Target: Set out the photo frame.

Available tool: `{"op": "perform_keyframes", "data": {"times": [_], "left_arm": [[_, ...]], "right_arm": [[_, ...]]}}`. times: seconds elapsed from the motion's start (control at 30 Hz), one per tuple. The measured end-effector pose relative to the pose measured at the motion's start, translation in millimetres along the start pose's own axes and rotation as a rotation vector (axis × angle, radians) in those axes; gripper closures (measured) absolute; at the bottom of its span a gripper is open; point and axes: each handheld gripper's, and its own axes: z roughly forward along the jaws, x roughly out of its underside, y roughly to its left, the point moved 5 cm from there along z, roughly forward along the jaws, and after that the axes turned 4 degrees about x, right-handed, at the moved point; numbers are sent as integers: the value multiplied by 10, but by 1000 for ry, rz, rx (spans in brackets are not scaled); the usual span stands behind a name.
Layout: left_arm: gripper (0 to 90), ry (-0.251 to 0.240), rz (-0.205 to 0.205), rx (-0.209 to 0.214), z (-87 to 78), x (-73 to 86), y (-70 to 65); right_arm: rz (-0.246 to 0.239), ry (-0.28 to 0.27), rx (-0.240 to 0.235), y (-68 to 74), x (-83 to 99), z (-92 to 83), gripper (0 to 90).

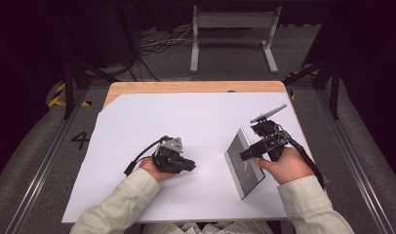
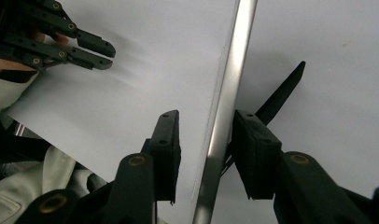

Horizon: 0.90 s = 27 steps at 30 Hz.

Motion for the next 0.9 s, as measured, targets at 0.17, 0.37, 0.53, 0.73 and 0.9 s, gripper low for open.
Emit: {"op": "perform_keyframes", "data": {"times": [0.17, 0.37, 0.53, 0.73, 0.9], "left_arm": [[795, -1, 2, 0, 2, -1, 4], [795, -1, 2, -1, 0, -1, 3], [793, -2, 2, -2, -1, -1, 4], [794, -4, 2, -4, -6, -1, 6], [794, -9, -2, -6, -9, 2, 7]], "right_arm": [[-6, 3, 13, 10, -2, 9, 659], [-30, 6, 51, 17, -6, 8, 753], [-38, 9, 62, 22, -8, 5, 772], [-58, 17, 91, 21, -16, -7, 807], [-92, 34, 90, 28, -25, -23, 828]]}}
